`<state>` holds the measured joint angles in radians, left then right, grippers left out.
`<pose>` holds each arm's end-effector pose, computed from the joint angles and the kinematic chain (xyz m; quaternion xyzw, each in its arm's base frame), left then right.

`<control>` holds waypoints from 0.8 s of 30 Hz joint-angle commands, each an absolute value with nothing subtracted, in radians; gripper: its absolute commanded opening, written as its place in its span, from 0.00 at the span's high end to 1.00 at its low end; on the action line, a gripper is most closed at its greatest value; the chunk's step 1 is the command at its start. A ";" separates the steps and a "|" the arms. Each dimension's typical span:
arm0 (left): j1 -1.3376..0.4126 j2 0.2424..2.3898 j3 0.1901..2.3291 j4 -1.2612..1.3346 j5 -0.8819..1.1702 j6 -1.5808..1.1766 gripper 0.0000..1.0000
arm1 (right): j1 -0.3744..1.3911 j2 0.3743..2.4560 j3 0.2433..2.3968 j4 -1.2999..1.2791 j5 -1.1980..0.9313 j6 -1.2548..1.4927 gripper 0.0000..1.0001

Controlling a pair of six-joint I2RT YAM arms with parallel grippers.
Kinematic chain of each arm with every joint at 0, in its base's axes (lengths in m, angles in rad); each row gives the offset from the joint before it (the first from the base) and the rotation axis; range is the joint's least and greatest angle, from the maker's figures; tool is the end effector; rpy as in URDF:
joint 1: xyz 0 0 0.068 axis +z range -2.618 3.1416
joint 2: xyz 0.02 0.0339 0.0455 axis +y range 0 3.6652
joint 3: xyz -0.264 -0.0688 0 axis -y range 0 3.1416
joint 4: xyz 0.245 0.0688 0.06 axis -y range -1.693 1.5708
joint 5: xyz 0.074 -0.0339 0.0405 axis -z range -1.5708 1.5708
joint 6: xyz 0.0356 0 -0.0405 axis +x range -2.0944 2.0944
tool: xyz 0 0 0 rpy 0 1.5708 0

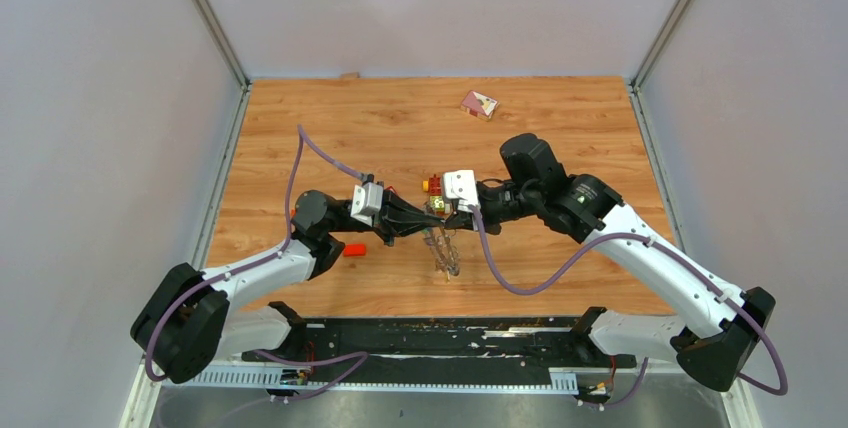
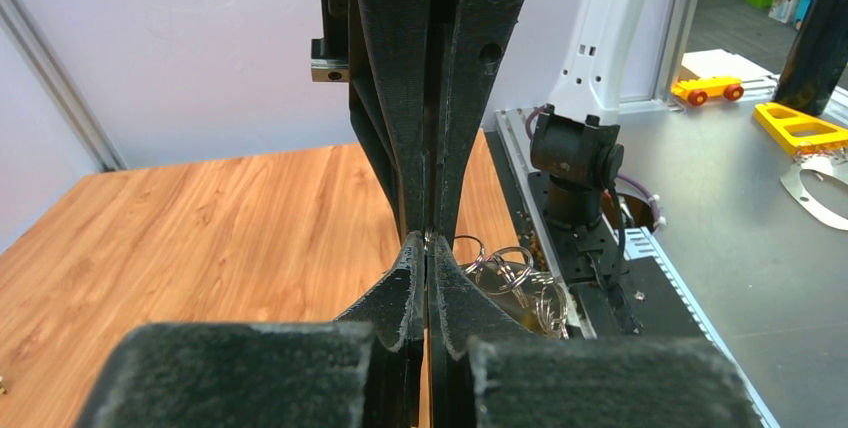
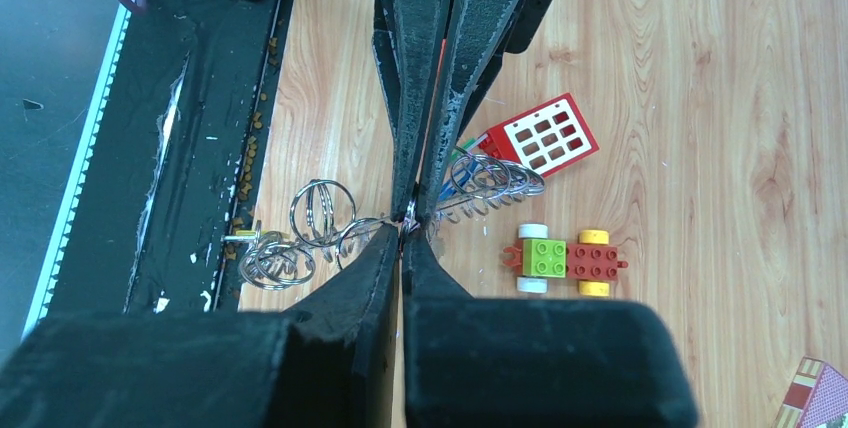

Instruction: Put the keys on the keyring

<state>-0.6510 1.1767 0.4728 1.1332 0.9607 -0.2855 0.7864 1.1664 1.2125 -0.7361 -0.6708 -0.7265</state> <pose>0.1653 -0.1626 0.2837 0.4694 0.4005 -0.5596 0.5533 0.1515 0.1832 0.3626 -0.6883 0.5249 0.3097 0.3934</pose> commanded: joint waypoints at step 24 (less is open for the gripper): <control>-0.647 1.108 0.650 0.388 1.022 0.349 0.75 | 0.882 1.268 1.410 -1.007 -0.343 -0.817 1.00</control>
<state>-0.6502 1.1351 0.6067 0.4995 1.0161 0.2241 0.8562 1.2556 1.3384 -0.9722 -0.4076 -0.7963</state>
